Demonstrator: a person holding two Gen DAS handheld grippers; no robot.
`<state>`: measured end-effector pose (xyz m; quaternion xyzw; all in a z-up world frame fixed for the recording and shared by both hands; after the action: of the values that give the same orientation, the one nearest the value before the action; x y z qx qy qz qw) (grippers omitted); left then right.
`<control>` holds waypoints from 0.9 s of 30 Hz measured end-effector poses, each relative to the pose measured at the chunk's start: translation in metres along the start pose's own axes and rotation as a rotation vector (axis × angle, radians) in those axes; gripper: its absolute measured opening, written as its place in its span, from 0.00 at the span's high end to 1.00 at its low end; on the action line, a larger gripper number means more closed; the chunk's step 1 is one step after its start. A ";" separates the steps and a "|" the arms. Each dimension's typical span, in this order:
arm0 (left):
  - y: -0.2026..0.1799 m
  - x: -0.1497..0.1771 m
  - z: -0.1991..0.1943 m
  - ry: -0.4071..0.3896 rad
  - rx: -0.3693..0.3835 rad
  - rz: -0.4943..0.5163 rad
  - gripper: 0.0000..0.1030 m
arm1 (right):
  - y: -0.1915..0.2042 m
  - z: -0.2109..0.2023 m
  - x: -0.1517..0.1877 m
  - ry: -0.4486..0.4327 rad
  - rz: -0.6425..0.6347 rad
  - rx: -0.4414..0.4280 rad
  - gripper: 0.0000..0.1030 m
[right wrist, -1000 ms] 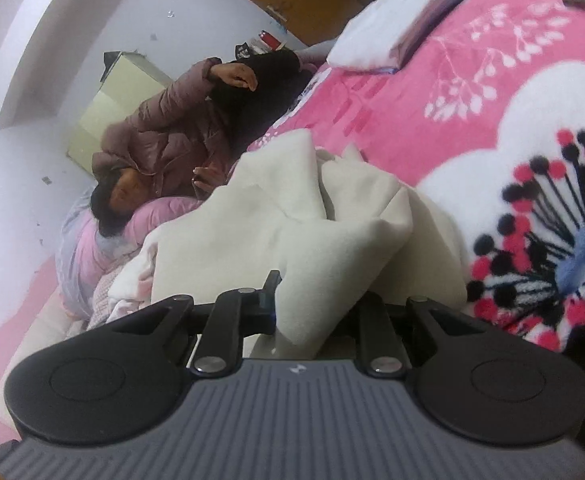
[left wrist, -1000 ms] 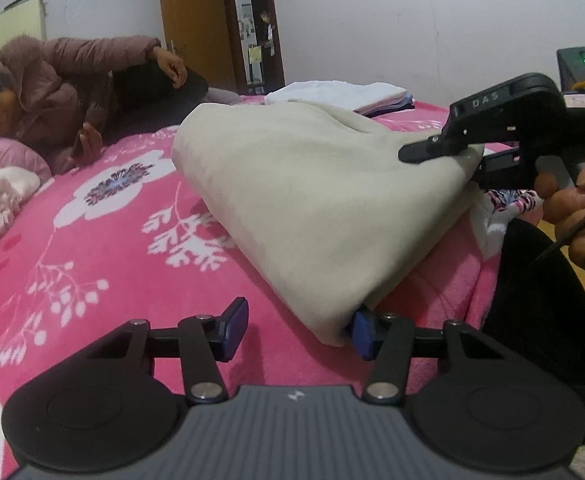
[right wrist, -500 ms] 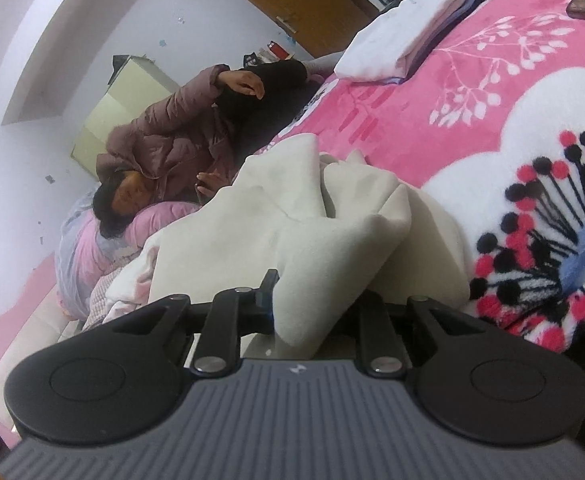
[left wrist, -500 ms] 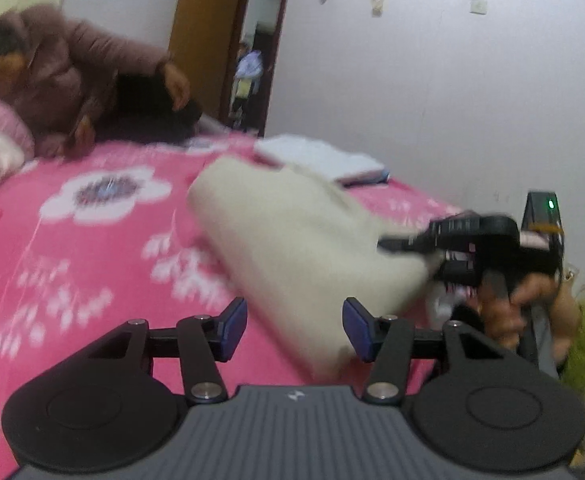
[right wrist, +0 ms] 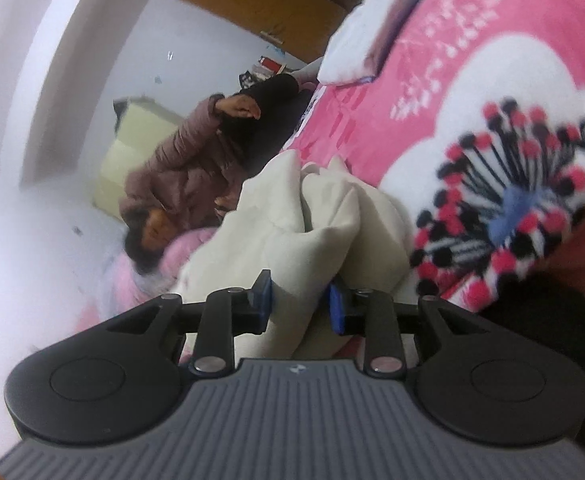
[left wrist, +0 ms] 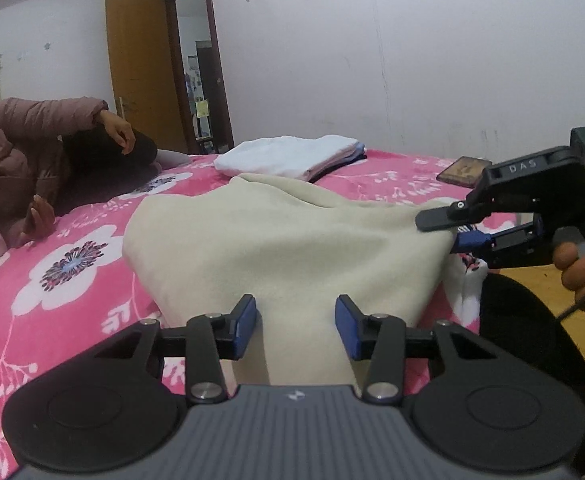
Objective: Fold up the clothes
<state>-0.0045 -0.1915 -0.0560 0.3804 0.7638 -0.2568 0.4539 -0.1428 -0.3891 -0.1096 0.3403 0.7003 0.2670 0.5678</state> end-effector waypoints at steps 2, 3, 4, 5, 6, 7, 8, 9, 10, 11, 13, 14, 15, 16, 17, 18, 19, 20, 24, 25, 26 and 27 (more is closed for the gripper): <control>-0.001 0.000 0.000 0.006 -0.001 0.006 0.56 | -0.003 -0.001 0.000 -0.009 0.030 -0.011 0.79; -0.002 0.001 0.001 0.009 -0.001 0.009 0.56 | -0.003 -0.001 0.000 -0.013 0.036 -0.012 0.82; -0.002 0.001 0.001 0.012 -0.001 0.011 0.56 | -0.004 -0.001 0.001 -0.005 0.041 0.001 0.84; -0.002 0.002 0.001 0.014 -0.001 0.013 0.56 | -0.008 0.001 0.003 0.002 0.051 0.003 0.84; -0.003 0.003 0.003 0.014 -0.004 0.016 0.56 | -0.012 0.002 0.005 0.008 0.060 0.005 0.86; -0.003 0.003 0.003 0.014 -0.008 0.020 0.56 | -0.017 0.003 0.006 0.011 0.081 -0.007 0.87; -0.004 0.004 0.004 0.013 -0.010 0.022 0.56 | -0.021 0.003 0.007 0.013 0.102 -0.019 0.87; -0.004 0.004 0.005 0.011 -0.012 0.023 0.56 | -0.019 0.001 0.005 0.022 0.090 -0.018 0.85; -0.004 0.004 0.006 0.009 -0.012 0.022 0.56 | -0.014 -0.002 0.004 0.023 0.061 -0.007 0.84; -0.003 0.004 0.006 0.007 -0.011 0.018 0.56 | -0.010 -0.006 0.002 0.024 0.031 0.004 0.82; -0.002 0.005 0.006 0.000 -0.008 0.009 0.56 | -0.001 -0.020 -0.004 0.006 -0.044 0.054 0.79; -0.002 0.006 0.006 -0.005 -0.008 0.005 0.56 | 0.004 -0.028 -0.008 -0.007 -0.092 0.091 0.79; -0.002 0.007 0.006 -0.012 -0.007 0.001 0.56 | 0.009 -0.035 -0.013 -0.019 -0.141 0.129 0.79; -0.002 0.008 0.006 -0.019 -0.007 -0.002 0.56 | 0.017 -0.043 -0.018 -0.039 -0.207 0.175 0.79; -0.002 0.009 0.006 -0.027 -0.007 -0.006 0.56 | 0.032 -0.041 -0.024 -0.050 -0.279 0.178 0.79; -0.001 0.010 0.006 -0.035 -0.007 -0.011 0.56 | 0.047 -0.040 -0.029 -0.061 -0.351 0.181 0.79; -0.001 0.011 0.006 -0.041 -0.006 -0.015 0.56 | 0.062 -0.038 -0.034 -0.072 -0.424 0.184 0.79; -0.001 0.011 0.006 -0.047 -0.005 -0.017 0.56 | 0.077 -0.036 -0.039 -0.083 -0.496 0.186 0.79; -0.001 0.012 0.006 -0.065 0.001 -0.038 0.56 | 0.148 0.017 -0.035 -0.043 -0.854 0.112 0.79; -0.001 0.013 0.006 -0.070 0.002 -0.039 0.56 | 0.160 0.032 -0.030 -0.024 -0.925 0.090 0.80; -0.001 0.014 0.006 -0.077 0.005 -0.042 0.56 | 0.169 0.047 -0.025 0.000 -0.980 0.057 0.81; -0.001 0.015 0.006 -0.085 0.008 -0.047 0.56 | 0.177 0.062 -0.020 0.024 -1.034 0.023 0.81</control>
<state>-0.0064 -0.1913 -0.0724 0.3528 0.7516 -0.2864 0.4781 -0.0487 -0.2948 0.0241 -0.0472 0.7863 -0.0525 0.6138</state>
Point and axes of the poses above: each gripper's, at about its wrist camera, not at the fingertips, and z roughly the way its jaws point, y to its left, x to its underside, the point moved 4 cm from there along z, roughly the way its jaws point, and after that the axes turned 13 degrees about -z, right-handed, at the moved point
